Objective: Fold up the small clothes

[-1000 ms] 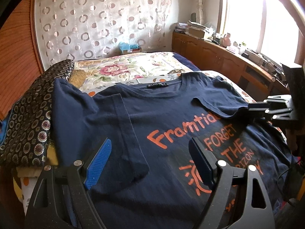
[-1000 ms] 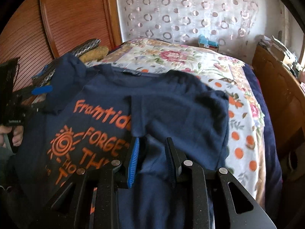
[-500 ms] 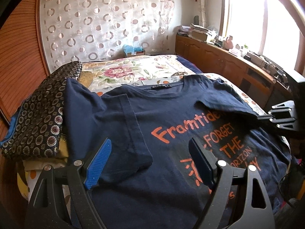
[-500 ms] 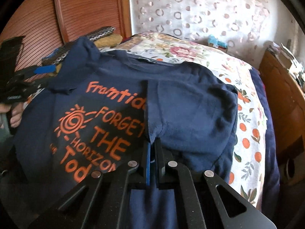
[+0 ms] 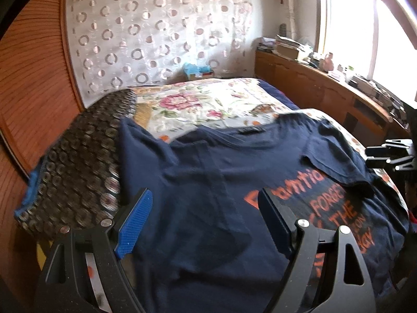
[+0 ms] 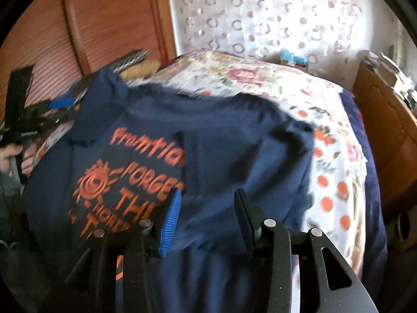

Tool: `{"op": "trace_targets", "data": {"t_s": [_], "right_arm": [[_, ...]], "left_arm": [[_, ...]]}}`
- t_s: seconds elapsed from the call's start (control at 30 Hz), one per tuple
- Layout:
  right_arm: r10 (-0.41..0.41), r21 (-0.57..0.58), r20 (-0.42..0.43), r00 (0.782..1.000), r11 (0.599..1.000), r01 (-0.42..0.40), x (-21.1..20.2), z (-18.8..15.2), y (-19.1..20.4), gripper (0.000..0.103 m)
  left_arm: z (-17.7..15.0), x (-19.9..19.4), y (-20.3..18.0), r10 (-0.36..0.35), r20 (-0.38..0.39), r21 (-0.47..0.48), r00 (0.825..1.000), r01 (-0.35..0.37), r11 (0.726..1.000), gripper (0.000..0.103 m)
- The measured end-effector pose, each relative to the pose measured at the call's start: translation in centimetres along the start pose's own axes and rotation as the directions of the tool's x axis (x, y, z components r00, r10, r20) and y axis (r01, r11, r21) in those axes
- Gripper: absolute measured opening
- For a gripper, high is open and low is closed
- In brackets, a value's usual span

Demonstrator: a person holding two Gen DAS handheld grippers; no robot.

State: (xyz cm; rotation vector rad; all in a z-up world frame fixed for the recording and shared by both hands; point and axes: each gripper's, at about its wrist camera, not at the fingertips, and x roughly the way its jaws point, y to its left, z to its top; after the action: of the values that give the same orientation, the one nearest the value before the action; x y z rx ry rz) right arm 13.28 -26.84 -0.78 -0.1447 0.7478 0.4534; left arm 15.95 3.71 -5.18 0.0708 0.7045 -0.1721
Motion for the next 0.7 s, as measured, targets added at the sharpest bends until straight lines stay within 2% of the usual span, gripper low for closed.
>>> {"op": "trace_targets", "data": {"t_s": [0.23,0.47,0.7], "right_arm": [[-0.114,0.049,-0.015,0.993,0.992,0.115,4.2,2.2,-5.5,0.044],[-0.144,0.099,-0.045,0.989,0.984,0.147,8.5,4.3,-9.5,0.044],[-0.127,0.097,-0.068,0.990,0.986,0.133,11.4,6.4,-10.4,0.044]], "left_arm": [[2.4,1.4,3.8,0.082,0.002,-0.009,0.997,-0.082,0.997,0.084],[4.3,3.6,6.0,0.095,-0.033,-0.010,0.995,-0.096,0.995,0.060],[4.9,5.5,6.7,0.111,-0.074,-0.023,0.991,-0.113,0.993,0.054]]}}
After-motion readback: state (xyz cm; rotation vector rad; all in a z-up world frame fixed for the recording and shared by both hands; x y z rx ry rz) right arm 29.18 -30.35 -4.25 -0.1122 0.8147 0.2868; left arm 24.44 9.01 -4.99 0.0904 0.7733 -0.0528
